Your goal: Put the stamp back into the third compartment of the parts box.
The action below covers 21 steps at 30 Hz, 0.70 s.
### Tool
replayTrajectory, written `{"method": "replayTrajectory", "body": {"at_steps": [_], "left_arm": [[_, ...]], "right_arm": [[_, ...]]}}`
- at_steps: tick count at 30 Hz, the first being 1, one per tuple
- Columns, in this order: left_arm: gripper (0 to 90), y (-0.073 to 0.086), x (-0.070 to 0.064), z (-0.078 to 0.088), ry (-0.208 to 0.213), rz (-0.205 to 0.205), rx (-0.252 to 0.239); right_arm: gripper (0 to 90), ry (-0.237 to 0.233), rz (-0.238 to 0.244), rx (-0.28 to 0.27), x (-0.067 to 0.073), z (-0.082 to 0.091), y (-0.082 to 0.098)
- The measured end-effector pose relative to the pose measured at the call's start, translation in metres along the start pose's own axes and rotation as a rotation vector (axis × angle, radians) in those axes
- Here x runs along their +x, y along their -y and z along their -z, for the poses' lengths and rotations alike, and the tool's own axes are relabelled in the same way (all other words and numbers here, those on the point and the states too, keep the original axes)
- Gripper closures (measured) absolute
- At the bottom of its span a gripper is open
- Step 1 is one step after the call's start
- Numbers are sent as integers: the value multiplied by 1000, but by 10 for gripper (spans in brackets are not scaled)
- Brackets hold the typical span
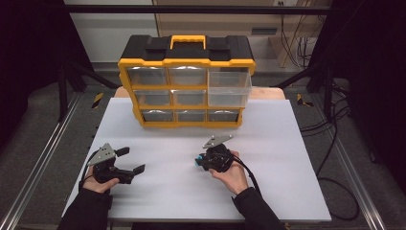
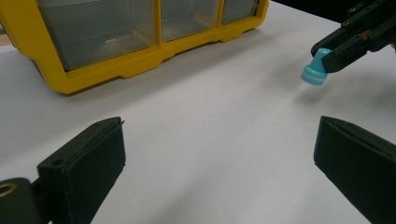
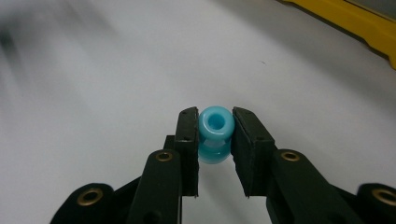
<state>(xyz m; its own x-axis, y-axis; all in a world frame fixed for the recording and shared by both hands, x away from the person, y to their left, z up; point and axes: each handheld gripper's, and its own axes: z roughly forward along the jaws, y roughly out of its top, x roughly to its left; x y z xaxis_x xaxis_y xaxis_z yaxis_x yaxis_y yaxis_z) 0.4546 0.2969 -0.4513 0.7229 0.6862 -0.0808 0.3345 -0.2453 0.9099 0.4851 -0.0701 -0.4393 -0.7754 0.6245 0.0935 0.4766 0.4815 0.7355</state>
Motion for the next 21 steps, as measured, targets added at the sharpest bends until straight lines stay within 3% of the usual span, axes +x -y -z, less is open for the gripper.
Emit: {"method": "replayTrajectory", "body": {"at_steps": [21], "left_arm": [[18,0,-1,-1,-1,-3,6]], "right_arm": [[725,-5,11,-18,-2,18,-3]]}}
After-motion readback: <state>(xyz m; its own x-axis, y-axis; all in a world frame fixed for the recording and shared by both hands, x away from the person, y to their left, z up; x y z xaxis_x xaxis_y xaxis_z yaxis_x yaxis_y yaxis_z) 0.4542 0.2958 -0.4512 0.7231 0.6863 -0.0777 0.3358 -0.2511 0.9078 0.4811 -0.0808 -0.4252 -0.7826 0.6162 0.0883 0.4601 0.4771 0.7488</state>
